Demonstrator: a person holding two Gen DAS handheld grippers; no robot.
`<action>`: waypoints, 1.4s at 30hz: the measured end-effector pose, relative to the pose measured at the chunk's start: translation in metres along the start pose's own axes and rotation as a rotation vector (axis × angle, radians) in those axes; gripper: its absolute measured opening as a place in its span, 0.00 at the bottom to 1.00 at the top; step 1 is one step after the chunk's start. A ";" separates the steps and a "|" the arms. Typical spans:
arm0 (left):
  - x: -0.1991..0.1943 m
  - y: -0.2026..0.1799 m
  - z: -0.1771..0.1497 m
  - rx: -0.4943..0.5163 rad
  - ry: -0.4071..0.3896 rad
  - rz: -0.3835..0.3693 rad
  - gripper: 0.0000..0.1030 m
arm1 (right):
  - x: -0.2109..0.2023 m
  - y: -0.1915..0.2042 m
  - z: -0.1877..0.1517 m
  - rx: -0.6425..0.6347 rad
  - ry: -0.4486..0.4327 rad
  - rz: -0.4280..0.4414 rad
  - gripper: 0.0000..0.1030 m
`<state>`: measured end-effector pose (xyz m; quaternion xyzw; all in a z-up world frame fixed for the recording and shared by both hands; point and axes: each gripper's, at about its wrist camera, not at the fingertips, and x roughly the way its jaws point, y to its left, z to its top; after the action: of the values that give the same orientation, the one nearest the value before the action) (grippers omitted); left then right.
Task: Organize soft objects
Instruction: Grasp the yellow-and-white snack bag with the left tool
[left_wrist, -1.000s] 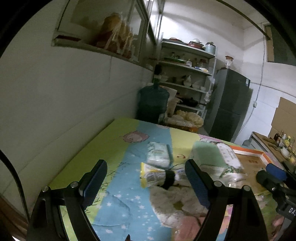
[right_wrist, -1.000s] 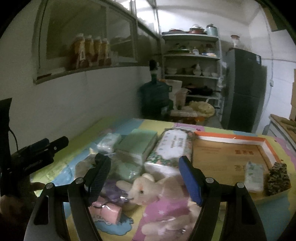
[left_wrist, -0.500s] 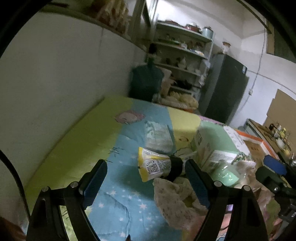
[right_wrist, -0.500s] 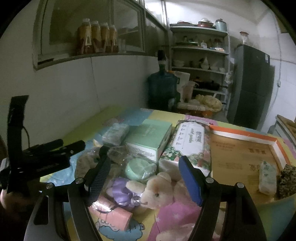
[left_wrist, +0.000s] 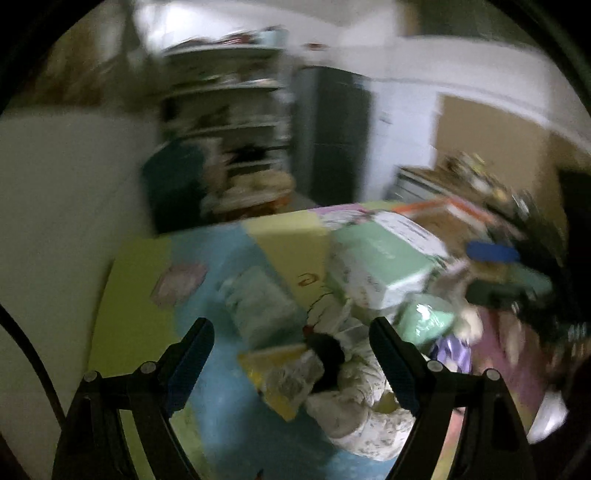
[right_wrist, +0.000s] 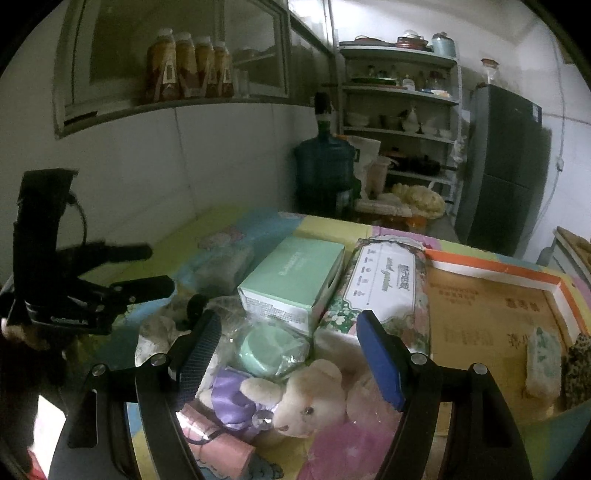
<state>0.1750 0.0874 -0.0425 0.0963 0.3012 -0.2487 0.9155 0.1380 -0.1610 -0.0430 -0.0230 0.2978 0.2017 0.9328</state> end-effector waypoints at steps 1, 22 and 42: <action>0.004 -0.003 0.003 0.047 0.014 -0.023 0.83 | 0.001 -0.001 0.000 0.004 0.001 0.002 0.75; 0.067 -0.011 -0.007 0.299 0.261 -0.198 0.47 | 0.004 -0.024 0.001 0.042 0.018 0.012 0.75; -0.015 -0.015 0.008 -0.014 -0.028 0.013 0.41 | 0.050 0.028 -0.003 -0.235 0.173 -0.033 0.56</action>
<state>0.1614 0.0781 -0.0273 0.0884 0.2895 -0.2418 0.9219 0.1623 -0.1175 -0.0720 -0.1542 0.3511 0.2168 0.8977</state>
